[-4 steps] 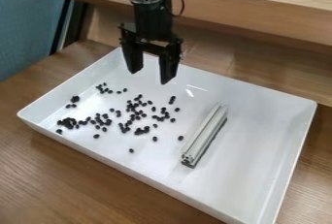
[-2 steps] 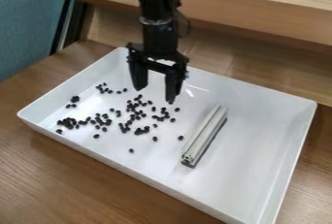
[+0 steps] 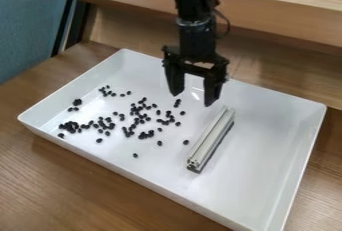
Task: Sweep into pile
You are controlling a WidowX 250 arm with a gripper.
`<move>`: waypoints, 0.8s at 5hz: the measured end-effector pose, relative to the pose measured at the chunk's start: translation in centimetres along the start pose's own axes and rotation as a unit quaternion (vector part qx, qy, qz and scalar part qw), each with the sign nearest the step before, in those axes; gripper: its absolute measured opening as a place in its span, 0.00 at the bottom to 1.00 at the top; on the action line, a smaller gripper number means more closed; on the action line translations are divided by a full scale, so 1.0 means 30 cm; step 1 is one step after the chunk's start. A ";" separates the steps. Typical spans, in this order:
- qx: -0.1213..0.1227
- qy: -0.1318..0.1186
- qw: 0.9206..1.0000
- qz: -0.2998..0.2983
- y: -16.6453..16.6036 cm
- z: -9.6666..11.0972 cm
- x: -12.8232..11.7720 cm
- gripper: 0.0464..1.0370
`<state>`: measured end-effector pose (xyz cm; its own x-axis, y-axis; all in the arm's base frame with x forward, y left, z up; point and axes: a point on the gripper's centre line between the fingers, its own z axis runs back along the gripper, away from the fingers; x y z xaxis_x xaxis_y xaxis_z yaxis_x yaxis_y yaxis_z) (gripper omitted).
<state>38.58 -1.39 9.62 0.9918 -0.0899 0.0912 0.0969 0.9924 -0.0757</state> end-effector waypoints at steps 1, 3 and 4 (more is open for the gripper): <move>-0.012 0.010 1.000 -0.007 -0.050 -0.043 0.009 0.96; -0.001 0.017 1.000 -0.014 -0.098 -0.096 0.011 0.96; 0.007 0.022 1.000 -0.006 -0.100 -0.114 0.006 0.96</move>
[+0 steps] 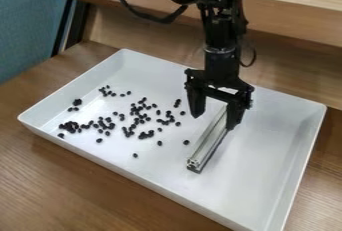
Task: Sweep into pile
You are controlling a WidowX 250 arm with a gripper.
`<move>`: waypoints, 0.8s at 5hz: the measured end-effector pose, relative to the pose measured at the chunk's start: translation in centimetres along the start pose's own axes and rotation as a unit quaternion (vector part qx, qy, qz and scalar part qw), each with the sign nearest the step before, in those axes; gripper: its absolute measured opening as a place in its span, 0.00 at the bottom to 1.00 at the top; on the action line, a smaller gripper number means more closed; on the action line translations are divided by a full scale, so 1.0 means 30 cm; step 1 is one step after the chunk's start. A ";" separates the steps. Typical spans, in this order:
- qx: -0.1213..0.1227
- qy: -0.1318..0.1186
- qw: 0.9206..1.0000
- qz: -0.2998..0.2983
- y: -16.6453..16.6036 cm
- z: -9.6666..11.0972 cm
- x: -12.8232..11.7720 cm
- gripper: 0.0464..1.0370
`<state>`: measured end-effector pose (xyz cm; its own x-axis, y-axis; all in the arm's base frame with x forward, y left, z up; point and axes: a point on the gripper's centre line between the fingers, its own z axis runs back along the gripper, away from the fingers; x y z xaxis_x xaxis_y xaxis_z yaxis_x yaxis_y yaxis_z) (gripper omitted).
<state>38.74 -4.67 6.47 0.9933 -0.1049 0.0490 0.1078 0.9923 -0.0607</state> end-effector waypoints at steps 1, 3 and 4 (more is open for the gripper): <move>0.010 0.021 1.000 -0.005 -0.021 -0.063 -0.017 0.96; 0.008 0.026 1.000 0.013 -0.040 -0.121 -0.016 0.91; 0.008 0.015 1.000 0.018 -0.038 -0.131 -0.021 0.63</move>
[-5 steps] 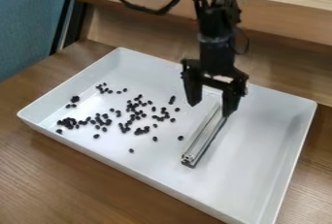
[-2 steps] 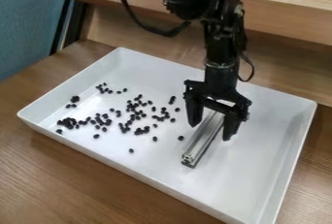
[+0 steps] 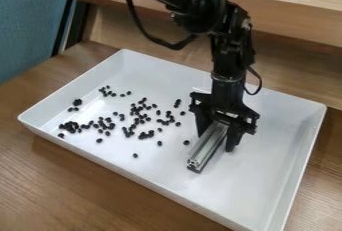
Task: Sweep into pile
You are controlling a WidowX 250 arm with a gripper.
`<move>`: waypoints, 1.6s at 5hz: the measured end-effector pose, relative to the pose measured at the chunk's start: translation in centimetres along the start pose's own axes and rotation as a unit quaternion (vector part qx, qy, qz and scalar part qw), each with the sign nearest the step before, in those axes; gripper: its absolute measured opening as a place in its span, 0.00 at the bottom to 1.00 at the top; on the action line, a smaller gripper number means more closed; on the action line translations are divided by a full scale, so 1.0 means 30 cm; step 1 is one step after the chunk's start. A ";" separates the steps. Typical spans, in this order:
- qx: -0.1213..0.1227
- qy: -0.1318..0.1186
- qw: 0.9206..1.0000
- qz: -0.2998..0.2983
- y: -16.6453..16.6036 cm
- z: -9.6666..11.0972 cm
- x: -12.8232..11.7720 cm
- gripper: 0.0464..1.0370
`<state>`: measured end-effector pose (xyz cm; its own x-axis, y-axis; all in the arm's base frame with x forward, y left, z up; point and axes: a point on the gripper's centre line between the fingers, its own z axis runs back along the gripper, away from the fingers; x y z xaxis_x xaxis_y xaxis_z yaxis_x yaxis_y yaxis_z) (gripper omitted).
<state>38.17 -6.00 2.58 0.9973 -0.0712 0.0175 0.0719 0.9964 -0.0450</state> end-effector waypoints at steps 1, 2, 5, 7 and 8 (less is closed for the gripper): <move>0.006 -0.010 1.000 -0.004 -0.002 -0.001 -0.010 0.37; 0.008 -0.003 1.000 -0.026 -0.008 -0.003 -0.052 0.35; 0.018 0.008 0.989 -0.149 0.115 -0.007 -0.206 0.35; 0.055 -0.018 0.986 -0.158 0.240 -0.007 -0.164 0.35; 0.071 -0.030 0.987 -0.141 0.296 -0.007 -0.133 0.35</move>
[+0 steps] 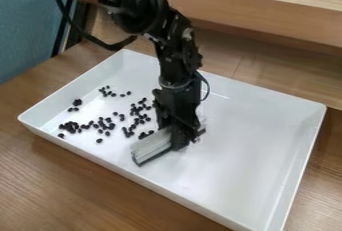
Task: Sweep into pile
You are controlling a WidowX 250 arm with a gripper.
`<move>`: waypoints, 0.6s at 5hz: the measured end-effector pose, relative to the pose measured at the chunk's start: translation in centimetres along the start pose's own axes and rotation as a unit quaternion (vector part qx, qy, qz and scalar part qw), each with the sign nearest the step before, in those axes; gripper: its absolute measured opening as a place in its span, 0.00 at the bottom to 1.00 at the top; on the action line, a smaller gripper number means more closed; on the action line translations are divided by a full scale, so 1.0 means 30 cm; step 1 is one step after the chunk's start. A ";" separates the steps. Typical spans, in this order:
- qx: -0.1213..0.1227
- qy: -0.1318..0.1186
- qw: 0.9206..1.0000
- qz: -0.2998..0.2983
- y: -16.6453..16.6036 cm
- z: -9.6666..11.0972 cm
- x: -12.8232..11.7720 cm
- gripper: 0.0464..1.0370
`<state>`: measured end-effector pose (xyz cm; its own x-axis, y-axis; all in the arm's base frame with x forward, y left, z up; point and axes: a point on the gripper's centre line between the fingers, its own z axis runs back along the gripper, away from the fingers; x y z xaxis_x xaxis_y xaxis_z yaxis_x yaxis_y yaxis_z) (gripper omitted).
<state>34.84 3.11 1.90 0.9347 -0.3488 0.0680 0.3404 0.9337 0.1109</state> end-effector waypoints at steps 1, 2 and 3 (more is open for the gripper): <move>0.013 -0.008 1.000 0.017 0.072 -0.006 0.027 0.35; 0.016 -0.009 0.999 0.042 0.128 -0.013 0.029 0.35; 0.016 -0.008 0.998 0.067 0.173 -0.019 0.013 0.35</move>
<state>37.04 7.87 1.95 0.9700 -0.2221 0.0993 0.2085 0.9693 0.1306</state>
